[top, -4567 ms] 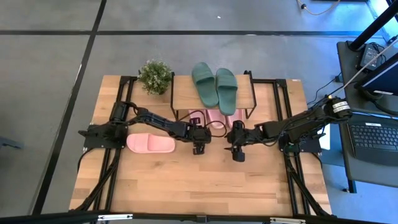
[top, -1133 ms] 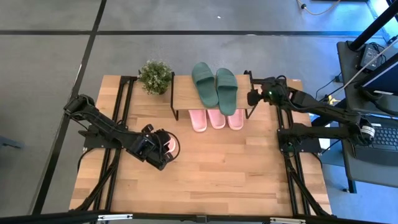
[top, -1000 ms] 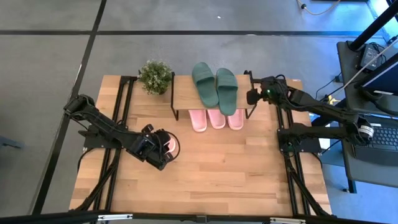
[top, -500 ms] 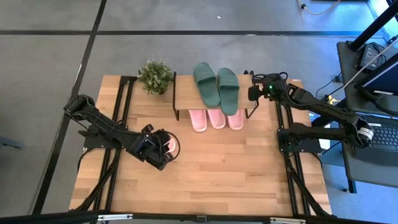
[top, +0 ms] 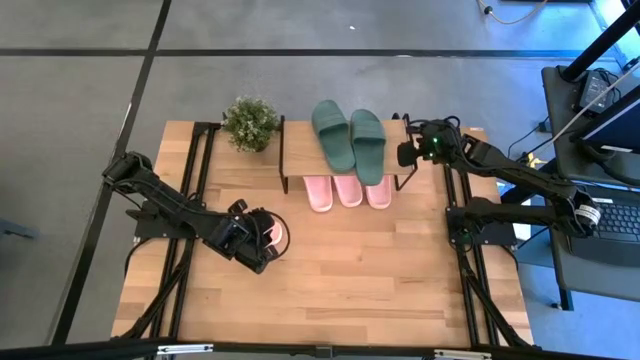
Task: Pick and place slides into the shelf
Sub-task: Adjust the shelf on the table
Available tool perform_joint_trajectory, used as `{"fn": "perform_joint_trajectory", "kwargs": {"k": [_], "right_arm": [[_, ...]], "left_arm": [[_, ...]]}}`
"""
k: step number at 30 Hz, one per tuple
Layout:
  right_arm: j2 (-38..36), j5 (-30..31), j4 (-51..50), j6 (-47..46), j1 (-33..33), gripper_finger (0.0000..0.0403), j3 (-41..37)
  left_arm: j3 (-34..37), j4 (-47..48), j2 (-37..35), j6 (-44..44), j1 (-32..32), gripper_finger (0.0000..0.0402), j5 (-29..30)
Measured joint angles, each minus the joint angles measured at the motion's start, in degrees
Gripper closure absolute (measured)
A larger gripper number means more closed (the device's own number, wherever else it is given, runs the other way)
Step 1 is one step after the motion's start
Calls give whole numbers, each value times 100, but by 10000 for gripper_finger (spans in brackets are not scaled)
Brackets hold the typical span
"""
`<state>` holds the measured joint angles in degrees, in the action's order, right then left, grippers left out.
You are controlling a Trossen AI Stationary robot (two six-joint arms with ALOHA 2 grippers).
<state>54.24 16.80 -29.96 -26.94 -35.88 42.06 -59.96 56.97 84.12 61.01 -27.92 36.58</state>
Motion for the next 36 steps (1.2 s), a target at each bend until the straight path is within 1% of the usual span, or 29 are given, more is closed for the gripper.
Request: {"fn": "perform_joint_trajectory", "kwargs": {"k": [7, 11, 14, 23, 27, 29, 33, 36], "right_arm": [[4, 2, -20, 4, 0, 131, 0], [4, 2, -83, 0, 2, 149, -2], [10, 0, -113, -50, 1, 175, -34], [283, -12, -113, 27, 2, 273, -39], [378, 95, -63, 50, -11, 311, -37], [397, 139, -83, 99, -13, 326, -37], [411, -45, -133, 233, 2, 350, -39], [413, -66, -133, 254, 6, 366, -42]], "left_arm": [[0, 0, -2, -2, 0, 243, -2], [0, 0, 0, -2, 0, 243, -2], [0, -1, 0, -2, -1, 243, -2], [-2, -2, 0, -1, -2, 243, -2], [-2, 0, 0, -2, -2, 243, -2], [-2, -1, -1, -2, -2, 243, -2], [-2, -2, -1, -7, -2, 243, -2], [-2, -1, 0, -7, -2, 243, -2]]}}
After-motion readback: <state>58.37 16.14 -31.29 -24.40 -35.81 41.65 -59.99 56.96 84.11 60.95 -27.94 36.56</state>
